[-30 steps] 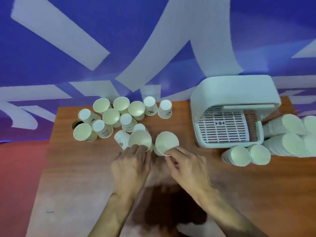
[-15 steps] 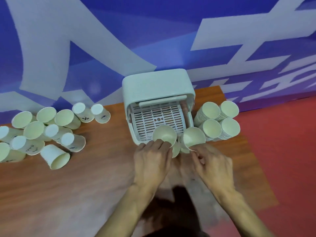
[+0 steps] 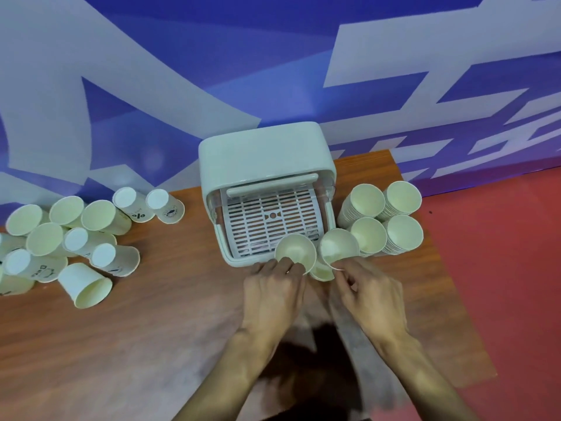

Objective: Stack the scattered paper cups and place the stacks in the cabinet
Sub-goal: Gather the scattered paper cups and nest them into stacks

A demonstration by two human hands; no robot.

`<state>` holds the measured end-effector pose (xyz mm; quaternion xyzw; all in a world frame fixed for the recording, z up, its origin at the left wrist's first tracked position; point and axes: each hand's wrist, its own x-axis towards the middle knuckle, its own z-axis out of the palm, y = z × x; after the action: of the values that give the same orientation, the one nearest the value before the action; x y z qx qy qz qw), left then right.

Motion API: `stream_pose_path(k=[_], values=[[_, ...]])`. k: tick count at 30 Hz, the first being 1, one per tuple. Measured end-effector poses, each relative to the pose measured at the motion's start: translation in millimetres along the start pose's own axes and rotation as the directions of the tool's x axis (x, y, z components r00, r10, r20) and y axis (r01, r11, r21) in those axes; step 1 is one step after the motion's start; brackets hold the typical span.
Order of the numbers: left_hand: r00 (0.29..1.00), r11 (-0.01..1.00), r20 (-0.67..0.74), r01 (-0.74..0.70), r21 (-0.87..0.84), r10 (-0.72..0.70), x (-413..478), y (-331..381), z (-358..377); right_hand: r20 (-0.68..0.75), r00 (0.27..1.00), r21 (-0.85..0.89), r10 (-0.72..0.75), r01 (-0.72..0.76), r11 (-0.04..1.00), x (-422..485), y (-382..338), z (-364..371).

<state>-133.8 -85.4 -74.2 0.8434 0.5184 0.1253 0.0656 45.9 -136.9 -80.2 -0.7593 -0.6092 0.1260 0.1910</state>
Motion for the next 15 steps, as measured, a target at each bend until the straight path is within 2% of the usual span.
stream_pose_path(k=[7, 15], values=[[0.999, 0.996, 0.014, 0.032, -0.080, -0.031, -10.6, 2.3, -7.4, -0.071, 0.996, -0.049, -0.051, 0.047, 0.998, -2.1, -7.2, -8.5], [0.979, 0.999, 0.202, -0.020, -0.045, 0.028, -16.8, -8.9, 13.0, 0.120, 0.993, -0.073, -0.020, 0.029, 0.997, -4.0, 9.5, 24.0]])
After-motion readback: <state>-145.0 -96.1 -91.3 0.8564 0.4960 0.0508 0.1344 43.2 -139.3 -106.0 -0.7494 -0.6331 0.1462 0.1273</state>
